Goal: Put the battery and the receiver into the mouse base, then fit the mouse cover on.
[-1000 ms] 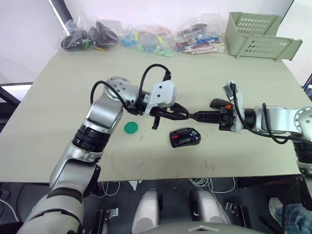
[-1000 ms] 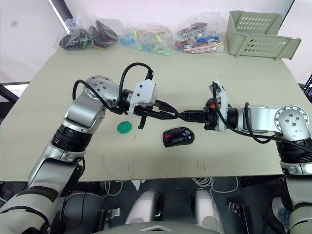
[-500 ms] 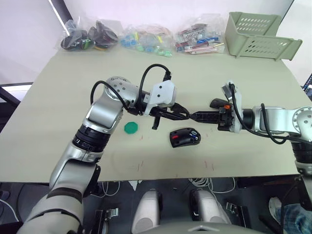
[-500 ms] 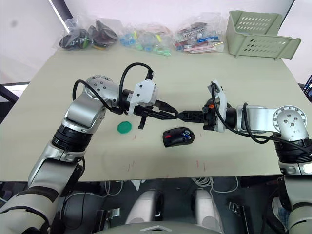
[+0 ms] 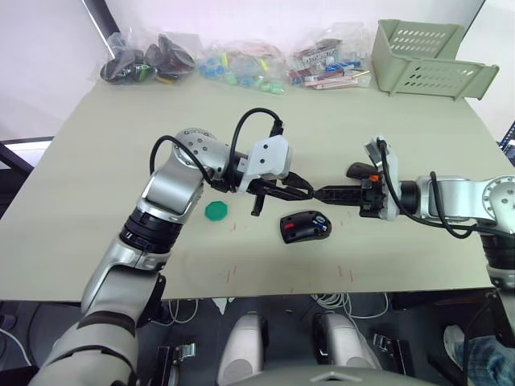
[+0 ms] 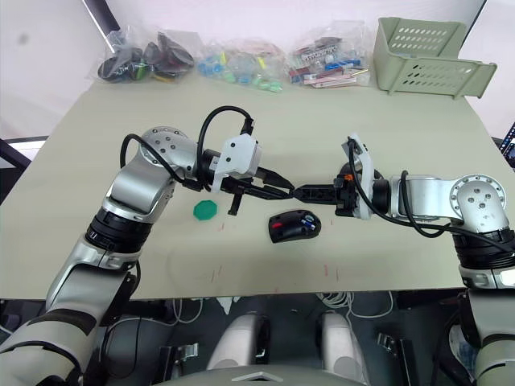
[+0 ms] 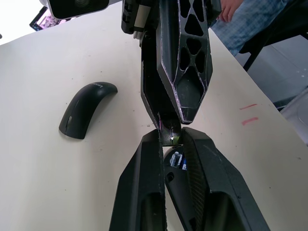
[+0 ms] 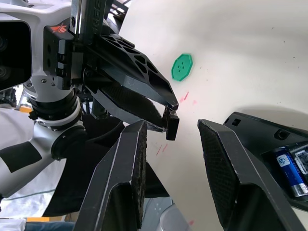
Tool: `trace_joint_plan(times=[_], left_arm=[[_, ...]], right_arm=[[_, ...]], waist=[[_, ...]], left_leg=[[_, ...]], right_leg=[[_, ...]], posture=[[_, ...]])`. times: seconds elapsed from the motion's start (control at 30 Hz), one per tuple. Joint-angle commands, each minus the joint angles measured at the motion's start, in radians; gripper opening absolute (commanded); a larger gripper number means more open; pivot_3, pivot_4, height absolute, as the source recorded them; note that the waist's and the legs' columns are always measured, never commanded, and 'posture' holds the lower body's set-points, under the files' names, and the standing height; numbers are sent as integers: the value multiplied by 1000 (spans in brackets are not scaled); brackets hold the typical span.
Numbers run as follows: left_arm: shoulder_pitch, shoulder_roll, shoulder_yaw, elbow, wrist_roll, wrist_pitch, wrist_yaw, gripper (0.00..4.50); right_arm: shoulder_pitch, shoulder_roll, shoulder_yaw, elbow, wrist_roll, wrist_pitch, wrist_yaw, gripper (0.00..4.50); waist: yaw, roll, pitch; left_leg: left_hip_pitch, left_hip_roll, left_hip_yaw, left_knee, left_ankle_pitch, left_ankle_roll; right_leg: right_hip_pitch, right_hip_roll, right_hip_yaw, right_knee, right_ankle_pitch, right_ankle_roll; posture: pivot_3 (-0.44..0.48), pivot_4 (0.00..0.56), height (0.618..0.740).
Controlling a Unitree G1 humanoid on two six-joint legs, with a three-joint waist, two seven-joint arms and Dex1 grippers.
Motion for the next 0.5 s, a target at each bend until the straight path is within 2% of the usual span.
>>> trace_joint_plan(times=[0.03,0.07,0.1,0.13,0.17,0.5], left_arm=[[2,8,20,-36,-14,-13,-1,550],[3,8,20,-37,-14,-13,-1,550],[4,9,21,-36,-13,-16,-2,550],[5,9,21,-37,-14,-16,-3,550],[6,10,21,-37,-14,-17,-3,550],[9,7,21,-37,-13,-18,3,550]], right_arm=[[-10,0,-20,-7,35,-1,8,1777],[-10,-1,-21,-7,35,-1,9,1234],[-9,-2,-21,-7,35,0,9,929],[-9,-2,-21,-7,35,0,9,379],[-10,-1,-21,-7,35,0,9,18],[-11,-5,-19,-12,35,5,13,18]], waist=[[0,0,0],[0,0,0],[0,0,0],[0,0,0],[0,0,0],[0,0,0]], left_leg=[[0,0,0,0,0,0],[0,0,0,0,0,0],[0,0,0,0,0,0],[0,0,0,0,0,0],[0,0,0,0,0,0],[0,0,0,0,0,0]], right_leg=[[0,0,0,0,0,0],[0,0,0,0,0,0],[0,0,0,0,0,0],[0,0,0,0,0,0],[0,0,0,0,0,0],[-1,0,0,0,0,0]], posture=[[0,150,740],[0,150,740],[0,150,740],[0,150,740],[0,150,740],[0,150,740]])
